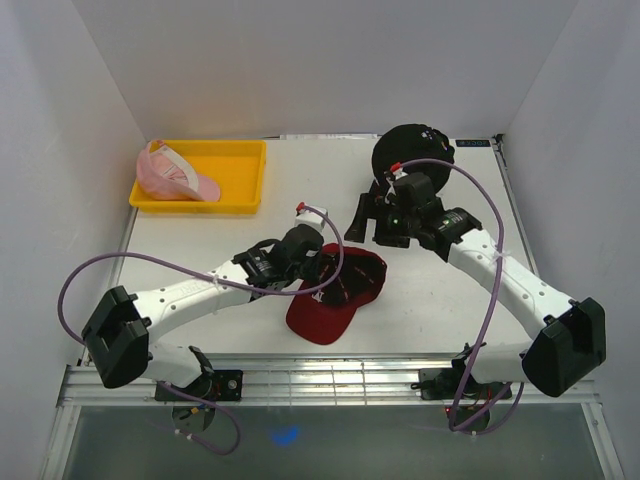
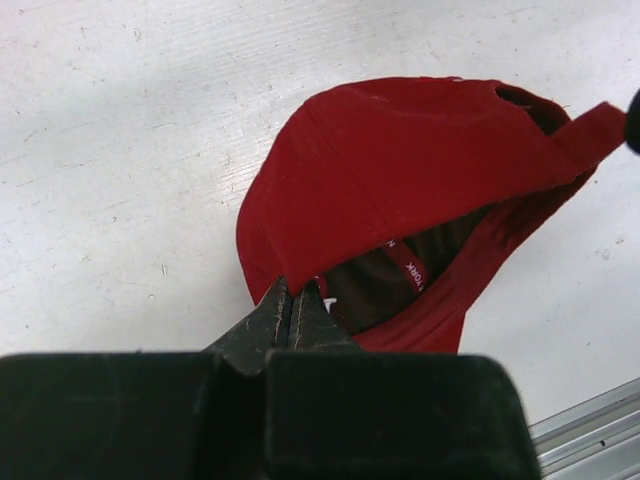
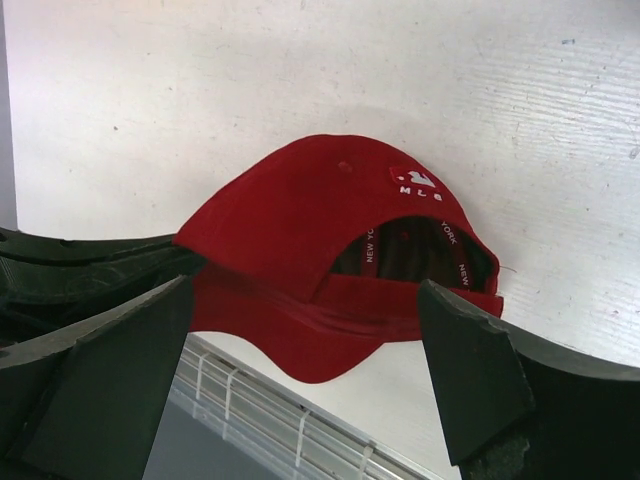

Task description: Stack the hats

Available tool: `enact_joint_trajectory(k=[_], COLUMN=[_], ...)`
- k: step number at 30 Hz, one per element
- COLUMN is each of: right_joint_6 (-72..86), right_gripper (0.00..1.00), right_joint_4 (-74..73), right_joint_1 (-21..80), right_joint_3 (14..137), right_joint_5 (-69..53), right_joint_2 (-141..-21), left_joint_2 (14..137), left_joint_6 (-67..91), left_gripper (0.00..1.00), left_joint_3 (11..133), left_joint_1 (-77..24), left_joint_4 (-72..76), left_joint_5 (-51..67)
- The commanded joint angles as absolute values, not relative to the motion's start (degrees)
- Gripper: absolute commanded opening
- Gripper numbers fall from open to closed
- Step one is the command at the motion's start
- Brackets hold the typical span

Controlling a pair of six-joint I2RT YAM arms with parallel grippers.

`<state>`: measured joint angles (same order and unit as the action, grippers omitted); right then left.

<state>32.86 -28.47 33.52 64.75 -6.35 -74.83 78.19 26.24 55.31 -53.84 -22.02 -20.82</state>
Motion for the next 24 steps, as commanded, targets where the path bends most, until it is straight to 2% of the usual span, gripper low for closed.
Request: enact_joint_trajectory(k=[1,5,15,24], right_joint_6=[35.5,38.1,49.0,55.8], right_gripper=[0.97,0.98,0.97,0.97], right_joint_4=[-28.6,-30.9,-23.1,-16.7], right_joint_1=[35.2,37.6,38.7,39.4], right_joint_3=[66.4,65.6,60.1,57.8], right_joint_5=[-7.3,-3.0,-4.7,-6.5], right_joint_2=[-75.0,-76.2,-75.5,-80.0], left_joint_2=[74.7,73.7,71.5,71.2], left_joint_6=[27.9,28.3,28.5,28.3], left_gripper=[0.0,0.0,0.0,0.0], left_joint_3=[54.9,53.4,49.5,48.4], left_joint_1=[-53.8,-53.8,-53.8,-54.0], left_joint_4=[-19.2,-17.9,-15.9,-14.1], left_joint_5=[-19.9,-19.3,-17.5,-16.3])
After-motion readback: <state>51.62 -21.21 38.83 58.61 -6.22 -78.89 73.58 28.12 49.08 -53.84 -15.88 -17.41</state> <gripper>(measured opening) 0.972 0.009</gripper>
